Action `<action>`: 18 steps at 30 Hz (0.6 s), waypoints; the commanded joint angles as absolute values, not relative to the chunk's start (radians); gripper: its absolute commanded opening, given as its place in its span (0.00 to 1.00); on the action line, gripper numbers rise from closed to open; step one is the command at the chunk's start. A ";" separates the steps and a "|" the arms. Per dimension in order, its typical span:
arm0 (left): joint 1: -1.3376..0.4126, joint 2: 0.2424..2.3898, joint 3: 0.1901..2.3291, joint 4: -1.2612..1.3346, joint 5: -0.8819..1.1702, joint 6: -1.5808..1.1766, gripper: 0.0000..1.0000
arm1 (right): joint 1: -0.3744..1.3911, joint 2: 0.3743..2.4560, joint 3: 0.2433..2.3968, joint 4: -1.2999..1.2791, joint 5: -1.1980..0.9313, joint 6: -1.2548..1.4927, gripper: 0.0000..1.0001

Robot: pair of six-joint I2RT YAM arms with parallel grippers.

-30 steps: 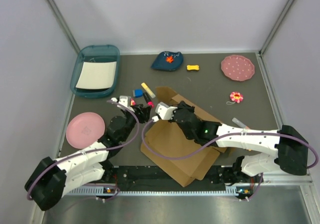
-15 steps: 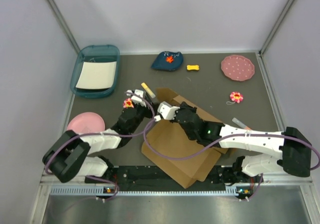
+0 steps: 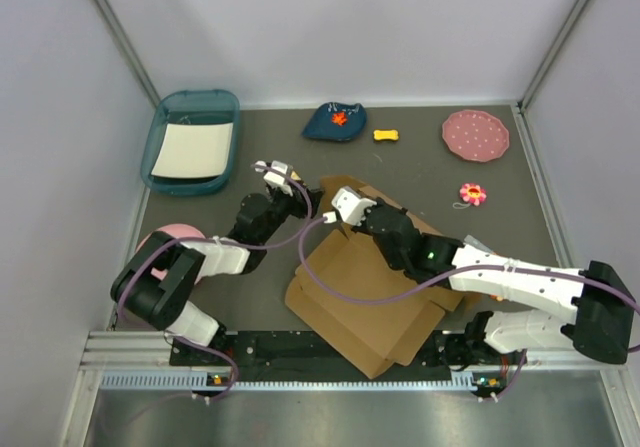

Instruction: Fold the paper box

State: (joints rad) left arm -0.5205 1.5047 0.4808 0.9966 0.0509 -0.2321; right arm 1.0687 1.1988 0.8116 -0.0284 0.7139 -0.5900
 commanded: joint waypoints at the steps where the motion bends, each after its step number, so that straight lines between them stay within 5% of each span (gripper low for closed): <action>1: -0.508 1.558 0.537 1.137 0.222 -0.213 0.72 | 1.048 1.178 0.811 -0.109 0.666 -0.489 0.00; 12: -0.506 1.677 0.595 1.135 0.379 -0.189 0.60 | 1.035 1.190 0.810 -0.109 0.637 -0.463 0.00; 18: -0.506 1.680 0.601 1.111 0.387 -0.164 0.33 | 1.035 1.190 0.810 -0.109 0.634 -0.465 0.00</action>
State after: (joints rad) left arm -0.5114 1.6863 0.5682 1.0733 0.3550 -0.1921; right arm 1.0439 1.1862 0.8120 -0.0383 0.6838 -0.5312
